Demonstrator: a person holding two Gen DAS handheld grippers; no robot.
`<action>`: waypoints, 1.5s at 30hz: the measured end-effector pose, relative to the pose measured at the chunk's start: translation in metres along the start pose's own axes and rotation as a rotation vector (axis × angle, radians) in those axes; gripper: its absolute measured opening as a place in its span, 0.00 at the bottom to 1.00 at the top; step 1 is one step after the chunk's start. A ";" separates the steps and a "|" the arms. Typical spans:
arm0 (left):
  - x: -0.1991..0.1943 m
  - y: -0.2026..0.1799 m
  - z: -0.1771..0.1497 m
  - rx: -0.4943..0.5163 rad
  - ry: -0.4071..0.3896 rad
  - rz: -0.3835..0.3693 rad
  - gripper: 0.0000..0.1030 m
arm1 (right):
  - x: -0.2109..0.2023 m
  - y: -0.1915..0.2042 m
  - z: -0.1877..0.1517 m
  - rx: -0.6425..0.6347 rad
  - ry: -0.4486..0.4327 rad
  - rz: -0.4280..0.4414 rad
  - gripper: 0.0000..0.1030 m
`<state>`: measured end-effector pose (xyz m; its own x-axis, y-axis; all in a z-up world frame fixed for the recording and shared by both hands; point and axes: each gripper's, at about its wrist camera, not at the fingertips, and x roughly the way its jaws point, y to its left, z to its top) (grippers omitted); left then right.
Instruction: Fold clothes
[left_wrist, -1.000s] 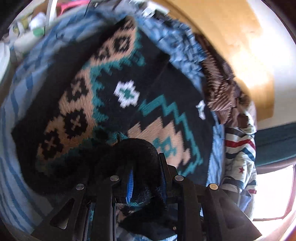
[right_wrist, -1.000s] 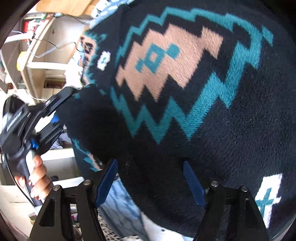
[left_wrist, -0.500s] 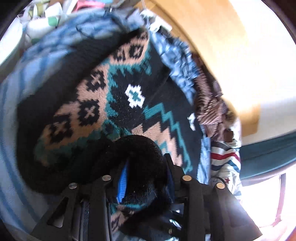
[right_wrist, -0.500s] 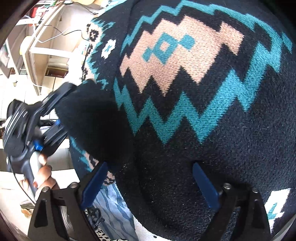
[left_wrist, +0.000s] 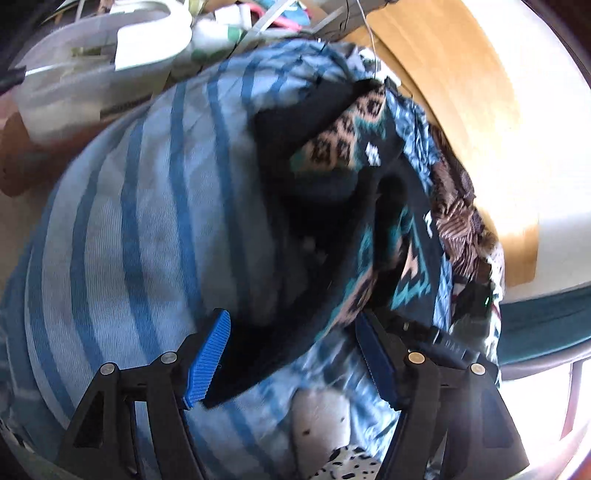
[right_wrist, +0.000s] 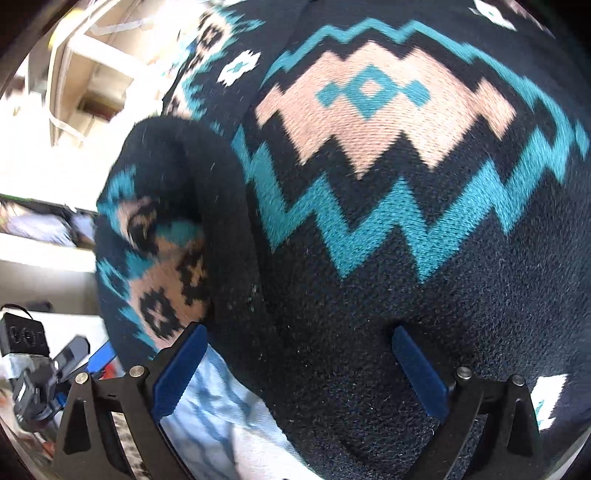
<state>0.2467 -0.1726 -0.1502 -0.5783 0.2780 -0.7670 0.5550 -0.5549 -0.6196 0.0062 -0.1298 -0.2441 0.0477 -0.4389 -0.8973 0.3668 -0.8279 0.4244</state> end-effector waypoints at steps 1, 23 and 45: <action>0.005 0.000 -0.004 0.010 0.016 0.000 0.69 | 0.002 0.006 0.000 -0.023 0.002 -0.028 0.99; -0.060 -0.077 0.045 0.096 -0.149 -0.407 0.12 | -0.016 -0.019 -0.025 -0.033 -0.016 0.010 1.00; 0.089 -0.260 0.239 0.308 -0.030 -0.147 0.28 | -0.033 -0.100 -0.028 0.073 0.048 0.345 1.00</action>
<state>-0.0922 -0.1910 -0.0178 -0.6587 0.3520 -0.6650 0.2605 -0.7224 -0.6405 -0.0059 -0.0229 -0.2607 0.2014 -0.6816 -0.7035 0.2540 -0.6573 0.7096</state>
